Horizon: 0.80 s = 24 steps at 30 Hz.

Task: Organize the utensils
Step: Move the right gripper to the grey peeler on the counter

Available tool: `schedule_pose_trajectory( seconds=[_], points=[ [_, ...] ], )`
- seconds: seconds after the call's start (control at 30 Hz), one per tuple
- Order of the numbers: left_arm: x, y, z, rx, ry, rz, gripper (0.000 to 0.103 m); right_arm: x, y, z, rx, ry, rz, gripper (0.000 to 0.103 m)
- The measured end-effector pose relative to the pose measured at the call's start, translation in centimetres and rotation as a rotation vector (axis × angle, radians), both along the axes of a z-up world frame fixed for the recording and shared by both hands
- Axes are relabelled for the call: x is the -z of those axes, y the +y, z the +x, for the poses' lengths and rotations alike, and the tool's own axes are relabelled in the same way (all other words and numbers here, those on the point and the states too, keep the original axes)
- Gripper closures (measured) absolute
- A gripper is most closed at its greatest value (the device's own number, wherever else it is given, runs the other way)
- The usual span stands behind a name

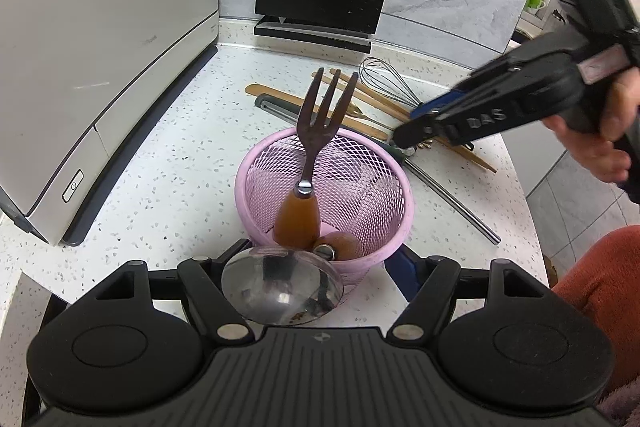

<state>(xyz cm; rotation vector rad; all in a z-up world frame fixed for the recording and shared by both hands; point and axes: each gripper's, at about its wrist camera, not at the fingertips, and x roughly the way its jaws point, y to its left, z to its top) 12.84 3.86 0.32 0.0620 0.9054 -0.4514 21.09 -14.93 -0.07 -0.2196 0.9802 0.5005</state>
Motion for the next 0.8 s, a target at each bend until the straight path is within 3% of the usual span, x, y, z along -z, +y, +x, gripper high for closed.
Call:
schedule_pose_trajectory(
  seconds=[0.4,0.8],
  points=[
    [-0.1,0.5,1.4,0.008,0.008,-0.004,0.020,1.6,4.0,5.5,-0.063,0.012,-0.064,0.075],
    [-0.2,1.1,2.5,-0.010,0.024,-0.007,0.020,3.5,7.0,9.7,-0.050,0.051,-0.105,0.075]
  ],
)
